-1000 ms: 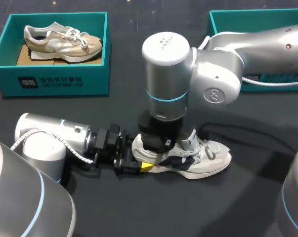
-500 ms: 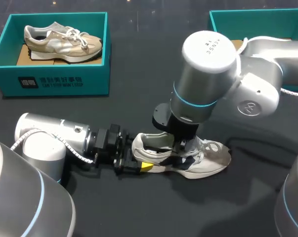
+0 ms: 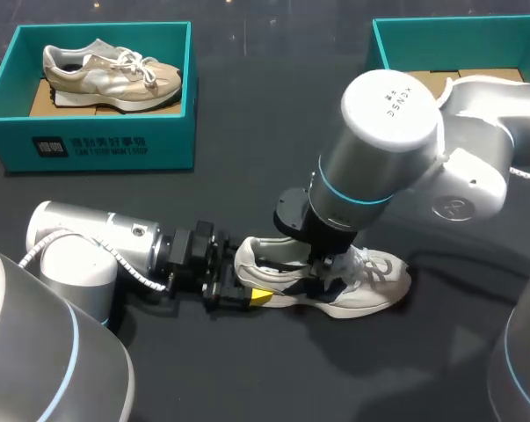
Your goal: Take the shoe out of the shoebox, open the shoe tongue, remove and reinsert the insole, then place the shoe into the shoebox
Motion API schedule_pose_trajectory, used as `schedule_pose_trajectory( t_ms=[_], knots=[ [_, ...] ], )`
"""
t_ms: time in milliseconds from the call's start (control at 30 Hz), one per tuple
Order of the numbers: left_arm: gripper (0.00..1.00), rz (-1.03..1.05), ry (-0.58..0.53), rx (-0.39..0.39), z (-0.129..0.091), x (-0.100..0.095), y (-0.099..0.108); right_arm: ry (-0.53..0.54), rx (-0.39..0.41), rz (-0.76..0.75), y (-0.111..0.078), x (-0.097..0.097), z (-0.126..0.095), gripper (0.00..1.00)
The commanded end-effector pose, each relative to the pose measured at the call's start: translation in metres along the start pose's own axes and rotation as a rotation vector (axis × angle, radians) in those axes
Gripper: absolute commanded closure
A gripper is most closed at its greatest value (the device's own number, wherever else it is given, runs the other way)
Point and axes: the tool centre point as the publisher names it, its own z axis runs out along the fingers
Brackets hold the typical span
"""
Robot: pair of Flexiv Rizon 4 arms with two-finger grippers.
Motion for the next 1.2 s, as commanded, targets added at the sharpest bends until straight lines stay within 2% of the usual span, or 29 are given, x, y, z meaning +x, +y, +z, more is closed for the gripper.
schedule_pose_trajectory(
  t_ms=[33, 133, 167, 200, 333, 667, 900, 1100, 1133, 1200],
  knots=[
    [1.0, -0.001, 0.001, -0.003, 0.002, 0.0, 0.002, -0.032, 0.115, 0.003, 0.021, 0.006, 0.014, 1.0],
    [1.0, -0.001, 0.001, -0.003, 0.002, 0.0, 0.002, -0.043, 0.122, 0.004, 0.023, 0.007, 0.02, 0.98],
    [1.0, -0.001, 0.001, -0.003, 0.002, 0.0, 0.002, -0.045, 0.122, 0.006, 0.023, 0.007, 0.023, 0.91],
    [1.0, -0.001, 0.001, -0.003, 0.002, 0.0, 0.002, -0.045, 0.119, 0.008, 0.022, 0.007, 0.025, 0.9],
    [1.0, -0.001, 0.001, -0.003, 0.002, 0.0, 0.002, -0.058, 0.112, 0.03, 0.018, 0.006, 0.035, 0.73],
    [1.0, -0.001, 0.001, -0.003, 0.002, 0.0, 0.002, -0.07, 0.102, 0.055, 0.005, -0.001, 0.049, 0.58],
    [1.0, -0.001, 0.001, -0.003, 0.002, 0.0, 0.002, 0.038, 0.138, 0.017, 0.003, -0.001, 0.074, 0.49],
    [1.0, -0.001, 0.001, -0.003, 0.002, 0.0, 0.002, 0.108, 0.165, -0.016, 0.005, 0.015, 0.088, 0.52],
    [1.0, -0.001, 0.001, -0.003, 0.002, 0.0, 0.002, 0.118, 0.168, -0.02, 0.005, 0.019, 0.089, 0.57],
    [1.0, -0.001, 0.001, -0.003, 0.002, 0.0, 0.002, 0.13, 0.178, -0.021, 0.003, 0.025, 0.092, 0.81]
  ],
)
